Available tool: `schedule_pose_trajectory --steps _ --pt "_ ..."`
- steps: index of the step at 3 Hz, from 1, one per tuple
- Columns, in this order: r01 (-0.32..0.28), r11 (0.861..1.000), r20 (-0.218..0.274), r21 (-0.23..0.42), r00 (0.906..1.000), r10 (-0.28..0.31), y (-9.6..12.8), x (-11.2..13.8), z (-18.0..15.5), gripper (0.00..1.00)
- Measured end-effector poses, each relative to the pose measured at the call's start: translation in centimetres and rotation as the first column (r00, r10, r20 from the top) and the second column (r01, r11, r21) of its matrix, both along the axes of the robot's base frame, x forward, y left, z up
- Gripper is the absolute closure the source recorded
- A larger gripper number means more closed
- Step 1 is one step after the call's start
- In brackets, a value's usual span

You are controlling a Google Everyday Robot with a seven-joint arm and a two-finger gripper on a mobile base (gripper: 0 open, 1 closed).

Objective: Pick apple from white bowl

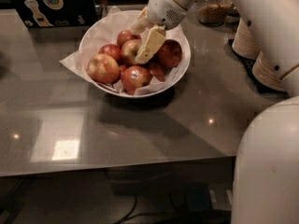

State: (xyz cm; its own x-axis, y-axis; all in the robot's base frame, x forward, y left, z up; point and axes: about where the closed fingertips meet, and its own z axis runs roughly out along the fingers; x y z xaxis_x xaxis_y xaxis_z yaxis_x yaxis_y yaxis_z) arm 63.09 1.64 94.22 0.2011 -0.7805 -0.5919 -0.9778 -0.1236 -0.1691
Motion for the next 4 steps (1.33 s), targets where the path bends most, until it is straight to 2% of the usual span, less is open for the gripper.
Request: schedule_pose_trajectory --steps 1,2,3,4 --pt "-0.02 1.0 -0.026 0.015 0.9995 0.02 1.1 0.0 -1.1 0.31" --pt "-0.022 1.0 -0.028 0.016 0.9994 0.022 1.2 0.0 -0.8 0.5" --pt "-0.04 0.999 -0.058 0.022 0.9975 0.041 2.1 -0.3 -1.9 0.74" --pt "-0.04 0.999 -0.058 0.022 0.9974 0.041 2.1 -0.3 -1.8 0.97"
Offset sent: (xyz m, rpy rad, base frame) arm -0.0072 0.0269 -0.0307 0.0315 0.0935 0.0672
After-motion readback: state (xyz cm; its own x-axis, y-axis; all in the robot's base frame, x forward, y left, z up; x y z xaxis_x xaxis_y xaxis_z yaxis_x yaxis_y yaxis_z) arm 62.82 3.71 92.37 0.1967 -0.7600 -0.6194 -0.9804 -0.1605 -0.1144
